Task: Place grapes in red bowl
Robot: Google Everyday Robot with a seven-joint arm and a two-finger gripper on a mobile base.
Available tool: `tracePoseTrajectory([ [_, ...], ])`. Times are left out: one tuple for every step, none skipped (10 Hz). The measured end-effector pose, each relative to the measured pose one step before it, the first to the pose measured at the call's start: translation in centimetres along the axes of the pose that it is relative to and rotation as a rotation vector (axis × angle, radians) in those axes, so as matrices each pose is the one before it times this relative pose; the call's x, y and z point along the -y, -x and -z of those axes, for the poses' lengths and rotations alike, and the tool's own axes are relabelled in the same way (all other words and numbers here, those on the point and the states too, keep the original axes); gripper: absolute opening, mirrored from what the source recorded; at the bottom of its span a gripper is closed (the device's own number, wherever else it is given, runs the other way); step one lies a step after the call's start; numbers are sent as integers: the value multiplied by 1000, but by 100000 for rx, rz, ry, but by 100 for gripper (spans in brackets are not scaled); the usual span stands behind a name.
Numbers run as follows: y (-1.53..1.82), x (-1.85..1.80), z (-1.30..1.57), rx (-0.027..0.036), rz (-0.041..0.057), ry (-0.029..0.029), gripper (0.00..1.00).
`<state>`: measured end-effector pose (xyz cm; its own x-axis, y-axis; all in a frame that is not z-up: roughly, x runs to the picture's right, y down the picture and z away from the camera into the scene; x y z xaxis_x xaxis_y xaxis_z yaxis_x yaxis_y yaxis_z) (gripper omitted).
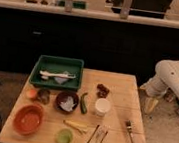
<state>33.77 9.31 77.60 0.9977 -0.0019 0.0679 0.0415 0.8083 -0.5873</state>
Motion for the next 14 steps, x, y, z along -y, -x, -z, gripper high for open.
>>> tracePoseTrajectory([
  [1, 2, -1, -4, 2, 1, 80],
  [-1, 1, 3, 1, 0, -7, 80],
  [2, 1, 0, 0, 1, 3, 80],
  [-3, -3, -2, -3, -2, 7, 80],
  [2, 3, 4, 1, 5, -10, 80],
  [1, 0, 0, 2, 0, 0, 80],
  [-2, -2, 0, -2, -5, 3, 80],
  [-1, -1, -4, -1, -3, 4, 80],
  [4, 2, 2, 13, 2, -4, 80],
  [-3, -2, 2, -12, 2, 2, 80],
  [-1, -1, -2, 2, -5, 1, 80],
  [1, 2, 3, -2, 6, -4, 80],
  [5, 5, -4, -15, 20, -1, 80],
  [69, 221, -124, -576, 1141, -200, 80],
])
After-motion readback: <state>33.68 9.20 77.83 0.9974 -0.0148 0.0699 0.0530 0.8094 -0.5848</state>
